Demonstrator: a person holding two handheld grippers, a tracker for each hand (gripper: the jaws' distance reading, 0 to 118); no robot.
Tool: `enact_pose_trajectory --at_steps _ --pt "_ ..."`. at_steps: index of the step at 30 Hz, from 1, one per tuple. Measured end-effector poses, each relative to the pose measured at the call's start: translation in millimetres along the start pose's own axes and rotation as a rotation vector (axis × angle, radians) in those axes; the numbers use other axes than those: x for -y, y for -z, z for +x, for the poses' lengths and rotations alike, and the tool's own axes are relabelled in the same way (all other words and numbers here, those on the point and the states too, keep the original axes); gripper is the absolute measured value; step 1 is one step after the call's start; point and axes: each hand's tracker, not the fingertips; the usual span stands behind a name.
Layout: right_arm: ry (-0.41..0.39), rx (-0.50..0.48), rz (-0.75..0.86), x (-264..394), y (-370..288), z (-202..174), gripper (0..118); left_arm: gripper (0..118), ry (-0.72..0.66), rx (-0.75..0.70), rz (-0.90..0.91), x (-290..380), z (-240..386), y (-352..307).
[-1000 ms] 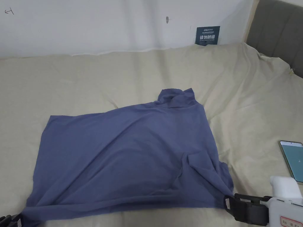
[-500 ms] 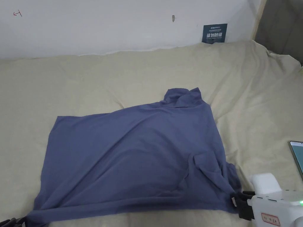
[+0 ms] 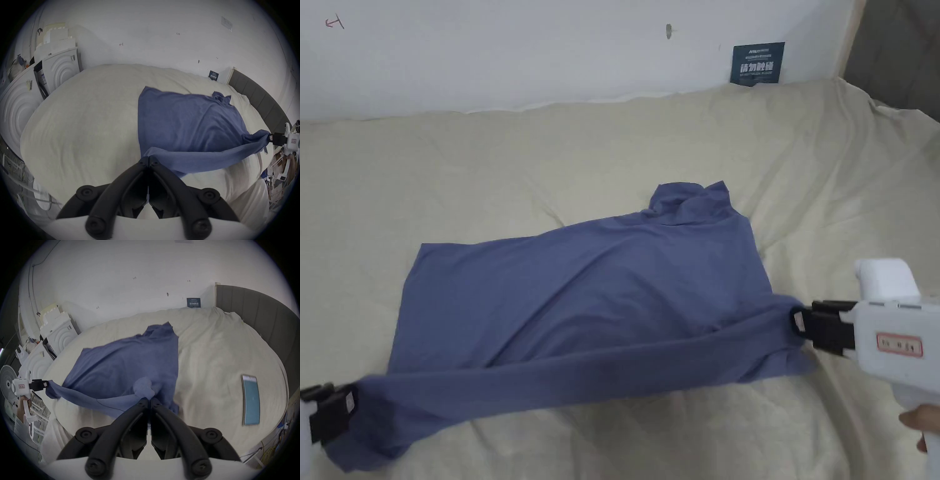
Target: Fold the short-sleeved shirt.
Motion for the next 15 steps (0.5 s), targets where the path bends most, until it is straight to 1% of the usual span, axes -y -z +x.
enact_pose_trajectory --at_steps 4,6,8,10,11,12,13,15 --pt "0.036 0.004 -0.009 -36.1 36.7 15.6 3 0 -0.014 0.0 0.012 -36.6 1.0 32.3" --pt "0.017 0.021 -0.046 -45.4 60.4 17.9 3 0 -0.003 -0.005 -0.004 -46.9 4.0 55.4" --pt "-0.014 0.051 -0.101 -49.3 86.1 20.4 3 0 0.031 -0.037 -0.067 -51.3 8.5 81.7" --pt "-0.016 0.051 -0.13 -49.8 105.8 20.7 4 2 0.036 -0.042 -0.067 -49.8 9.0 104.0" --pt "-0.022 0.056 -0.148 -48.7 114.7 21.4 13 12 0.03 -0.041 -0.071 -48.4 8.9 109.4" --pt "-0.029 0.076 -0.175 -48.0 123.3 22.6 39 31 0.025 -0.042 -0.075 -47.2 8.1 114.0" --pt "-0.04 0.104 -0.196 -47.1 129.7 24.4 88 67 0.012 -0.053 -0.081 -46.4 7.2 117.2" --pt "-0.055 0.167 -0.224 -42.2 137.2 25.2 105 84 -0.029 -0.057 -0.084 -43.6 9.6 113.4"
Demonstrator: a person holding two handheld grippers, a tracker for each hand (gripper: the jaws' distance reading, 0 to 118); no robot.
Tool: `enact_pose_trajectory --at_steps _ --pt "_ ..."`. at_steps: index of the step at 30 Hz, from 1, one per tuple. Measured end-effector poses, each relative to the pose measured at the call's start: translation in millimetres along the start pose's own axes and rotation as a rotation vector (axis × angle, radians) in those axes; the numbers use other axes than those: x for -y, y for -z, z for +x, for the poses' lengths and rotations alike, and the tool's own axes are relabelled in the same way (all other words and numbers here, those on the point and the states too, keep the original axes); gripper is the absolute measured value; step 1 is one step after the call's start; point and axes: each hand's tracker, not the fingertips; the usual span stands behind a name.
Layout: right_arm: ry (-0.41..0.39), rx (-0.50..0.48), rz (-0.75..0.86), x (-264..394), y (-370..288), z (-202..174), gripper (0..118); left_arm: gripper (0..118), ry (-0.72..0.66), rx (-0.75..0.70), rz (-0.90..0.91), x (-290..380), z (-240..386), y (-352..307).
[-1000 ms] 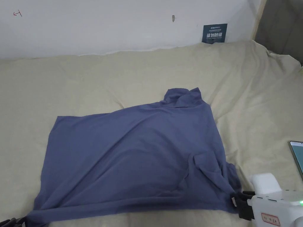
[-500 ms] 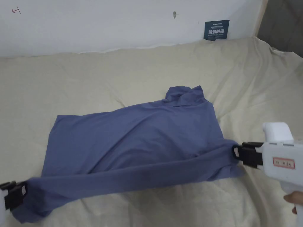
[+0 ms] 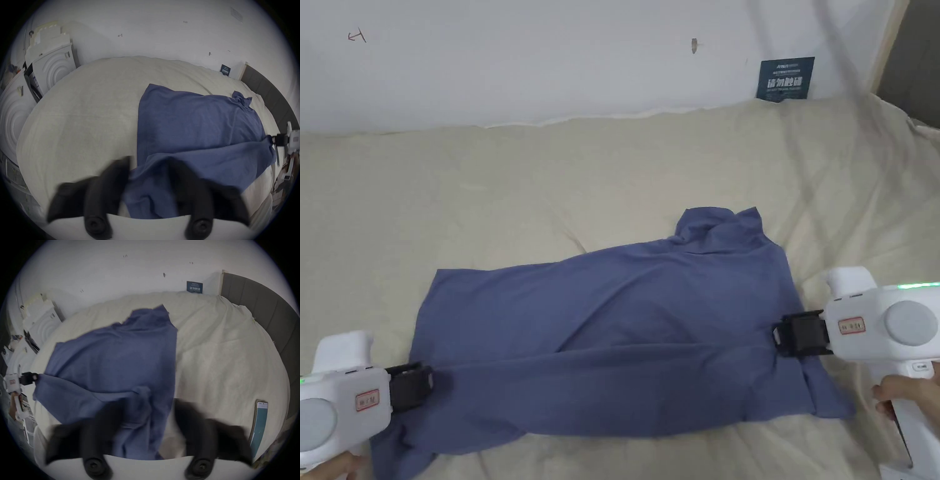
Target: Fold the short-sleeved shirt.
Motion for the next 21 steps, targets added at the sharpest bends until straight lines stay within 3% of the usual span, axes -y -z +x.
enact_pose_trajectory --at_steps 1,2,3,8,11,13,15,16,17,18,19,21 --pt "-0.001 0.002 0.023 3.7 -1.2 -0.5 111 91 -0.04 -0.004 0.054 2.2 -1.3 -5.6" --pt "0.004 0.001 0.061 6.4 -8.1 0.9 117 107 -0.052 0.023 0.09 3.8 -3.5 -11.8" --pt "0.011 -0.026 0.073 7.0 -15.4 2.5 116 111 -0.061 0.051 0.109 5.0 -0.4 -28.2" --pt "0.025 -0.071 0.16 18.6 -62.1 -6.4 113 111 -0.035 0.065 0.113 18.1 -6.1 -66.3" --pt "0.075 -0.206 0.182 27.7 -95.6 -16.2 110 110 0.014 0.065 0.127 38.4 -1.1 -99.6" --pt "0.077 -0.292 0.241 38.5 -119.2 -29.9 95 108 0.036 0.062 0.122 53.5 1.2 -119.8" --pt "0.017 -0.299 0.269 50.2 -134.0 -45.4 61 92 0.039 0.061 0.13 69.4 8.7 -140.0" --pt "-0.005 -0.276 0.275 56.3 -136.9 -54.6 27 71 0.035 0.07 0.141 78.7 9.0 -145.8" --pt "-0.011 -0.267 0.266 61.3 -139.5 -61.9 6 48 0.028 0.072 0.142 85.5 9.5 -148.0" --pt "0.002 -0.27 0.261 66.3 -135.4 -66.2 3 17 0.023 0.063 0.128 92.5 11.1 -147.7" --pt "0.037 -0.293 0.251 71.0 -134.5 -68.7 0 3 0.036 0.038 0.091 100.4 11.4 -142.1" --pt "0.073 -0.353 0.214 78.4 -132.7 -73.0 0 0 0.084 -0.007 0.029 113.6 13.3 -134.3"
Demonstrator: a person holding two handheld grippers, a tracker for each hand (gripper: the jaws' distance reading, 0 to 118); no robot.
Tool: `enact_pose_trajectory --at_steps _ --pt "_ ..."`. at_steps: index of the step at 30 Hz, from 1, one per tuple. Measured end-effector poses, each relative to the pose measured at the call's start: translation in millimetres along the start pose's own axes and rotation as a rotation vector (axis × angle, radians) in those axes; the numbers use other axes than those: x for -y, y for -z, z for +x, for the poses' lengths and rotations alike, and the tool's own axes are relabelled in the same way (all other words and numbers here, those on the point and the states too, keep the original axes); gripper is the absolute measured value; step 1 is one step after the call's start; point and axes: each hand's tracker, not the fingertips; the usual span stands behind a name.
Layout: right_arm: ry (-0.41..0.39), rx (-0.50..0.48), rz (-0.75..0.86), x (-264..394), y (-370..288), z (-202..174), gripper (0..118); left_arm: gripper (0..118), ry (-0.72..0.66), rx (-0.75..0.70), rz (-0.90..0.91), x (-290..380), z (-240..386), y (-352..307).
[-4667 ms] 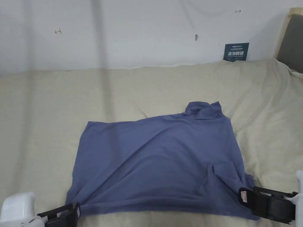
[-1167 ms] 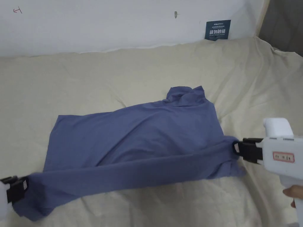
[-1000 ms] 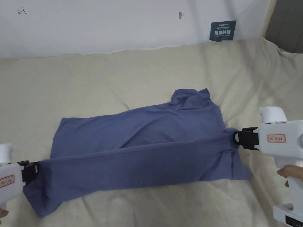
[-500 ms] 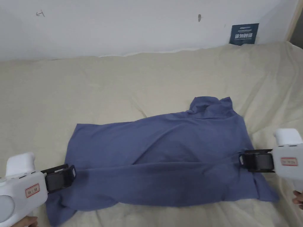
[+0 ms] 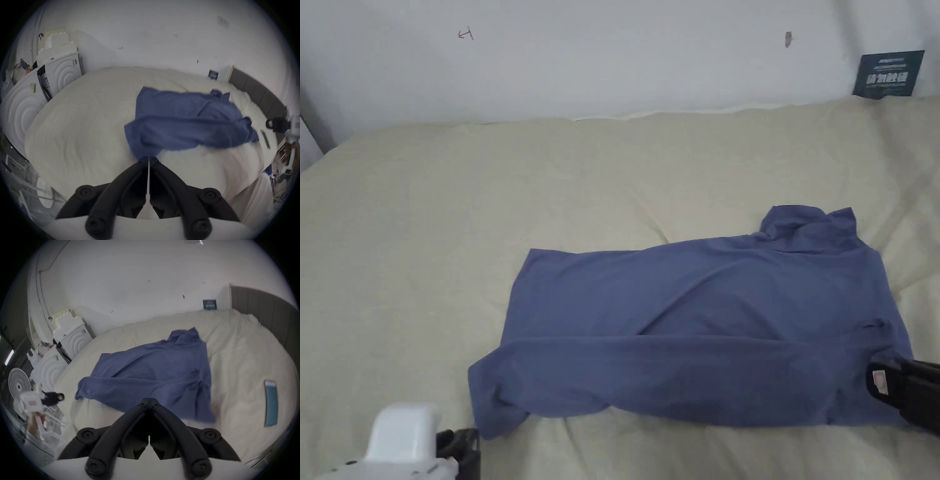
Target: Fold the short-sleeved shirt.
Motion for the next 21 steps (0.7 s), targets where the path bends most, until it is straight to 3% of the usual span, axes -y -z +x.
enact_pose_trajectory --at_steps 4,8,11,12,14,15,16,21 --pt "-0.068 0.012 -0.036 10.6 9.9 -9.7 0 0 0.023 0.053 -0.037 11.7 5.4 12.9" --pt "-0.033 0.002 -0.058 15.3 18.3 -3.2 0 0 -0.03 0.078 -0.032 4.0 2.9 24.3" --pt "-0.028 0.004 -0.074 16.3 22.3 -1.6 0 0 0.005 0.064 -0.042 -5.5 -5.2 42.1" --pt "-0.026 0.005 -0.078 17.4 22.6 1.7 0 9 0.021 0.046 -0.042 -9.8 -6.7 47.8" --pt "-0.008 -0.004 -0.086 18.3 24.9 5.3 0 77 0.038 0.018 -0.061 -17.7 -9.0 61.3" --pt "0.007 -0.008 -0.089 18.5 26.3 7.3 0 101 0.041 0.006 -0.073 -20.2 -10.2 70.3" --pt "0.019 -0.01 -0.093 17.7 24.7 -1.4 0 114 0.045 0.016 -0.076 -22.6 -12.9 77.6" --pt "0.027 -0.001 -0.112 15.5 30.0 -2.5 0 113 -0.001 0.026 -0.134 -25.0 -28.2 108.8"
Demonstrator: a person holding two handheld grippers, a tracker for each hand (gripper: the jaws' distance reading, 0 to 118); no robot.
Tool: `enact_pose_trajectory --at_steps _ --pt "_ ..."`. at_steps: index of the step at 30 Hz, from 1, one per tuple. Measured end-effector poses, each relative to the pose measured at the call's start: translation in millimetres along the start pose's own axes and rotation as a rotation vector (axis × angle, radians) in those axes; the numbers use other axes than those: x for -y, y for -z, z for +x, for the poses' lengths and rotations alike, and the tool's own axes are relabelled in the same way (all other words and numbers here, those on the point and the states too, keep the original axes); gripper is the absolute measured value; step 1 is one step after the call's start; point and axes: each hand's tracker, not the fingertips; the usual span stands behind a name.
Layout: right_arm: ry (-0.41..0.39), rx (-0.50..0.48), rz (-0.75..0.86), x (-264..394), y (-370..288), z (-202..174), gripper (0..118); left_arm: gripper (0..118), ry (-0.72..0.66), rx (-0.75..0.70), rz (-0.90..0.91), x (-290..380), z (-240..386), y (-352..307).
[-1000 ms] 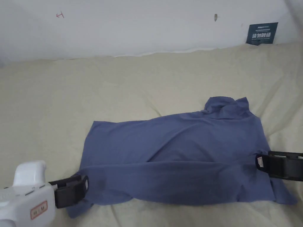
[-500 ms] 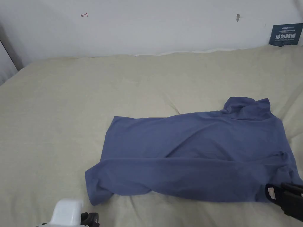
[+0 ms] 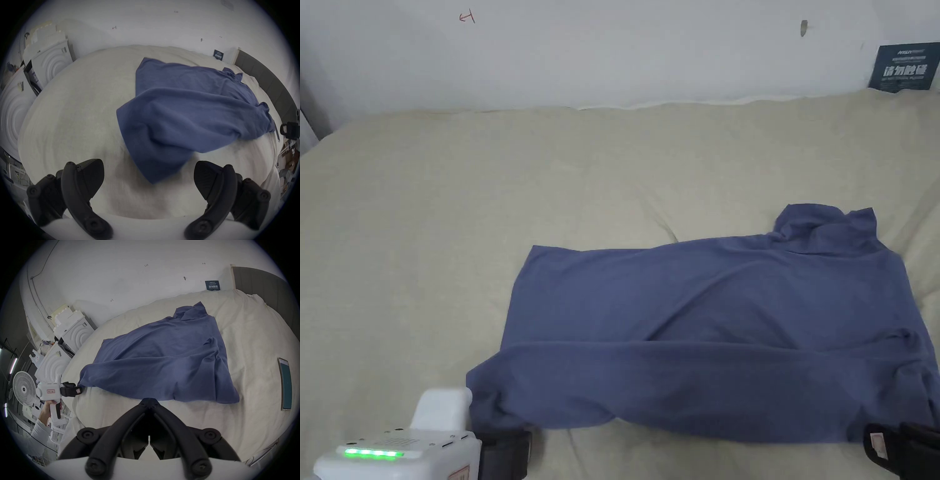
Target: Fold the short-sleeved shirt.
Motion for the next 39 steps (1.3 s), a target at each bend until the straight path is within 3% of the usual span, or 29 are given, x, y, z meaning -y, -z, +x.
enact_pose_trajectory --at_steps 1,2,4,7,13,14,15,16,19,20,24,29,33,34,36,38,39 --pt "-0.006 0.005 -0.004 -0.6 0.9 -1.0 0 107 -0.015 0.007 -0.009 -0.1 -1.1 2.3" --pt "-0.01 0.01 -0.008 -1.1 1.5 -1.8 0 93 -0.046 0.023 -0.008 -0.3 -3.2 3.1" --pt "-0.013 0.008 -0.017 -0.9 5.0 7.8 0 60 -0.038 -0.082 0.061 0.6 -0.3 -2.8" --pt "-0.006 0.005 -0.027 -0.4 10.3 13.9 0 7 -0.016 -0.015 0.054 -2.5 4.2 -19.7" --pt "0.023 0.025 -0.008 3.3 1.7 21.9 0 7 -0.027 0.01 0.045 -6.1 7.2 -26.7" --pt "0.029 0.032 -0.003 4.4 -1.7 25.6 5 7 -0.019 0.003 0.052 -6.3 8.8 -28.4" --pt "0.027 0.046 0.001 7.0 -4.0 32.0 22 7 -0.019 -0.001 0.056 -7.1 9.6 -30.3" --pt "0.015 0.076 0.007 8.5 -6.4 37.6 65 7 -0.016 0.005 0.051 -8.7 9.6 -32.0" --pt "0.003 0.181 -0.039 13.0 -4.6 58.1 95 7 0.007 -0.014 0.062 -10.0 11.5 -34.6" --pt "0.015 0.19 -0.008 14.7 -6.1 65.8 110 7 0.011 -0.017 0.062 -11.2 12.1 -35.7" --pt "0.107 0.249 -0.013 9.8 -1.0 99.9 112 7 0.011 -0.023 0.064 -11.4 7.3 -32.1" --pt "0.043 0.32 -0.044 -1.5 32.4 122.2 112 7 0.038 -0.047 0.05 -11.7 10.8 -28.5" --pt "0.082 0.302 -0.125 -9.0 58.5 120.3 109 7 0.046 -0.053 0.036 -11.5 11.4 -27.9" --pt "0.022 0.338 -0.138 -9.2 61.7 114.6 109 7 0.045 -0.054 0.032 -11.7 10.8 -27.6" --pt "-0.066 0.379 -0.17 -8.2 67.0 103.5 98 7 0.039 -0.052 0.025 -11.9 9.6 -26.1" --pt "-0.126 0.44 -0.15 -7.7 64.6 96.8 77 7 0.035 -0.053 0.019 -12.6 12.1 -26.0" --pt "-0.115 0.398 -0.14 -9.6 61.0 95.4 62 7 0.034 -0.055 0.018 -12.5 12.0 -25.6"
